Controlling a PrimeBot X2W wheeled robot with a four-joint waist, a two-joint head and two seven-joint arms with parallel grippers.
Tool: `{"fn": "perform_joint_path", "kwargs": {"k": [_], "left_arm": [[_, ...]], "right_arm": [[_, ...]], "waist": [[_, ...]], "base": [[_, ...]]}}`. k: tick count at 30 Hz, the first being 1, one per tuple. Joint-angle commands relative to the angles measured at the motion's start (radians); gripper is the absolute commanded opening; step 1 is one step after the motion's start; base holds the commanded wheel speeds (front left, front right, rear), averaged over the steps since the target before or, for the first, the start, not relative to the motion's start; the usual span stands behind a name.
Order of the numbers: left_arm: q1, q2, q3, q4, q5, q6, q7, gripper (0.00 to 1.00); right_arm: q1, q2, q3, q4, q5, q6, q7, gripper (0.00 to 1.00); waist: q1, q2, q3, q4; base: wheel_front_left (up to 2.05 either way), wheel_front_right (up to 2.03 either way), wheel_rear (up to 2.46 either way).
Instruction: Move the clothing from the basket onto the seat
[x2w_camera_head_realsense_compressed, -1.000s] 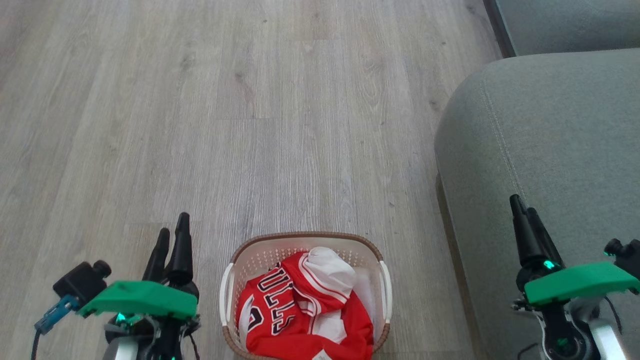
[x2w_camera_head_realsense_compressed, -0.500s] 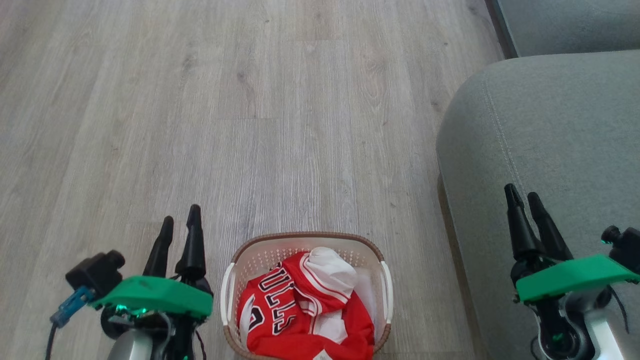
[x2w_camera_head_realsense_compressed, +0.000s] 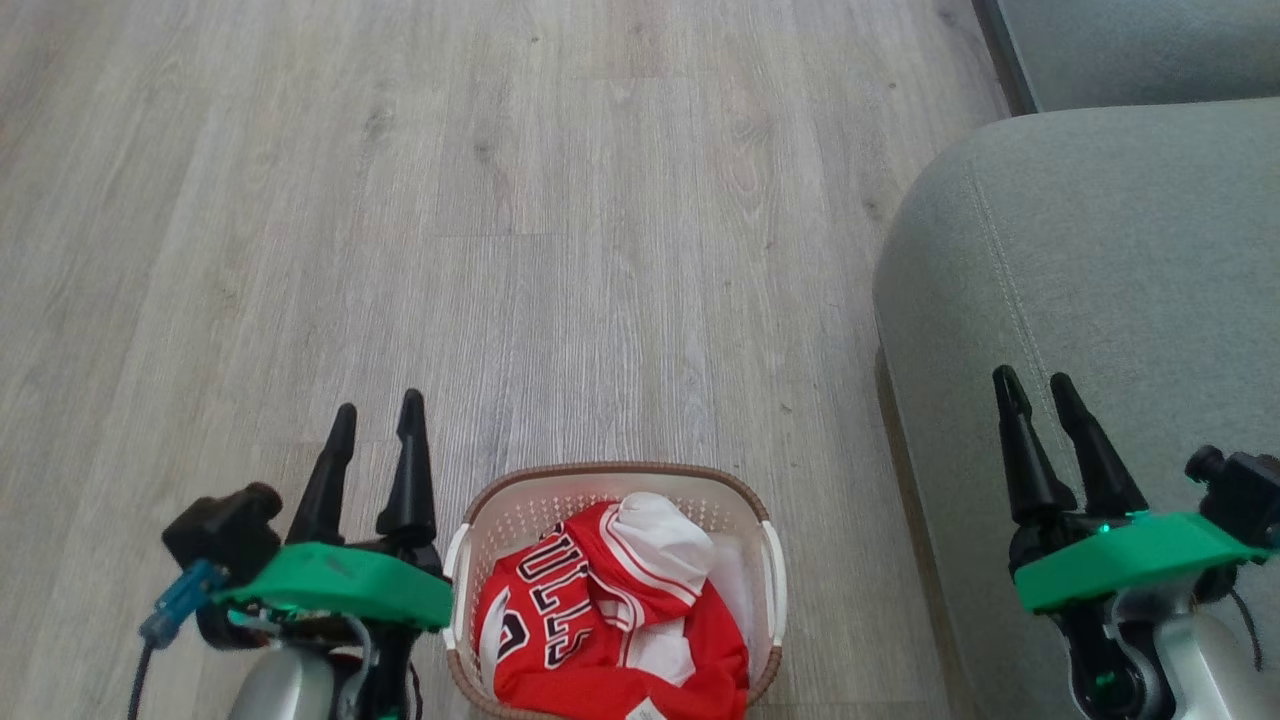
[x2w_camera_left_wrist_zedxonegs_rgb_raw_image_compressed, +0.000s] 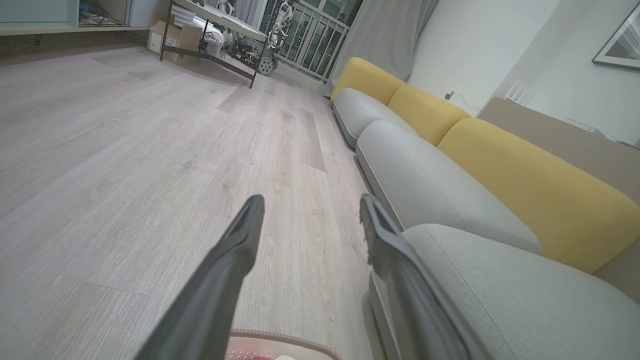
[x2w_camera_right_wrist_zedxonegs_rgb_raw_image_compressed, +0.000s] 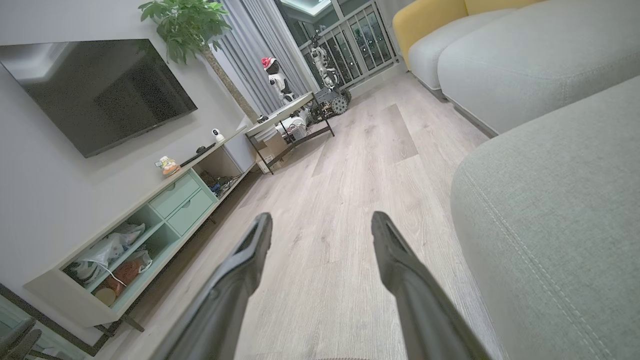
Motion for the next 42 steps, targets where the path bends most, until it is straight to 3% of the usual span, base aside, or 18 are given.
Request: {"fn": "perform_joint_path", "kwargs": {"k": [1,29,42], "left_arm": [[-0.051,0.013,0.010,-0.048,0.041,0.009,-0.015,1.00],[-0.067,0.015,-0.059,-0.122,0.385,0.062,-0.096,1.00],[-0.070,0.016,-0.072,-0.137,0.453,0.073,-0.113,1.00]], "right_arm": [[-0.049,-0.027,0.021,-0.048,-0.034,0.000,-0.019,1.00],[-0.062,-0.069,0.068,-0.106,-0.316,0.000,-0.103,1.00],[-0.064,-0.073,0.069,-0.108,-0.378,0.000,-0.120,1.00]], "waist": [[-0.0001,0.0000,0.001,0.000],[-0.0001,0.0000,0.018,0.009],[-0.0001,0.0000,0.022,0.009]], "base": [[0.00,0.00,0.00],[0.00,0.00,0.00],[0.00,0.00,0.00]]}}
